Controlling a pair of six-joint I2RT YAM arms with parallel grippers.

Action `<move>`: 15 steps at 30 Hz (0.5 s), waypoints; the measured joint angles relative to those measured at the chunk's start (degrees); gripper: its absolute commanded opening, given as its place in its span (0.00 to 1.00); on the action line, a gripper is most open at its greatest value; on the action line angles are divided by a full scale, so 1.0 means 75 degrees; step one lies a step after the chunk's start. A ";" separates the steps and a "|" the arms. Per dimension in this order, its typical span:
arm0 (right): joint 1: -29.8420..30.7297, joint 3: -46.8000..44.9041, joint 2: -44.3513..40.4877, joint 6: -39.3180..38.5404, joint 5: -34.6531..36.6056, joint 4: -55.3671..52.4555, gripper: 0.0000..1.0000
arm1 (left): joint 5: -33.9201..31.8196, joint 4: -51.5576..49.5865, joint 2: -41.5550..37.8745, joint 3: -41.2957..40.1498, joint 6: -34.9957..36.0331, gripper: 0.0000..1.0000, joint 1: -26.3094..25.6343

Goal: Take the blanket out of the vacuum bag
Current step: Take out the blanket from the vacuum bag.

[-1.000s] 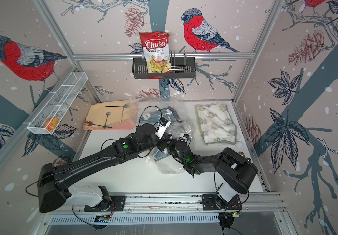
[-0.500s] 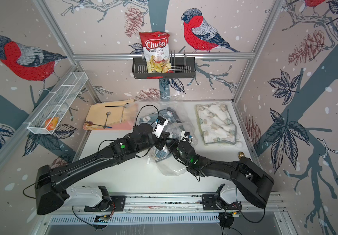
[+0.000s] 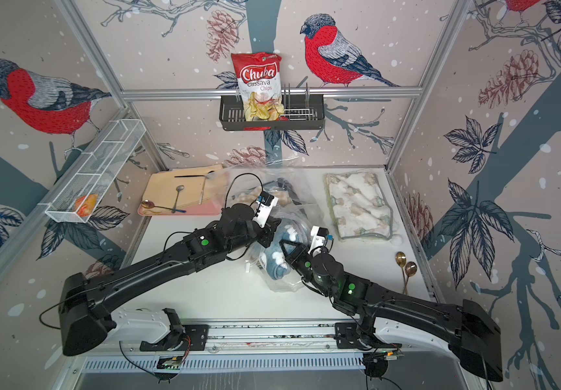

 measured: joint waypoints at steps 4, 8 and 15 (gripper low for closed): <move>0.0501 0.0423 -0.0799 -0.0589 0.0866 -0.1000 0.00 | -0.0134 0.0006 0.0012 0.0000 -0.0015 0.00 0.0026; 0.0737 0.0973 -0.1207 -0.1390 0.1445 -0.1641 0.00 | -0.0175 0.0023 0.0061 0.0000 -0.0026 0.00 0.0122; 0.0667 0.2398 -0.1116 -0.2903 0.1775 -0.1920 0.00 | -0.0184 0.0038 0.0198 -0.0015 -0.0219 0.00 0.0373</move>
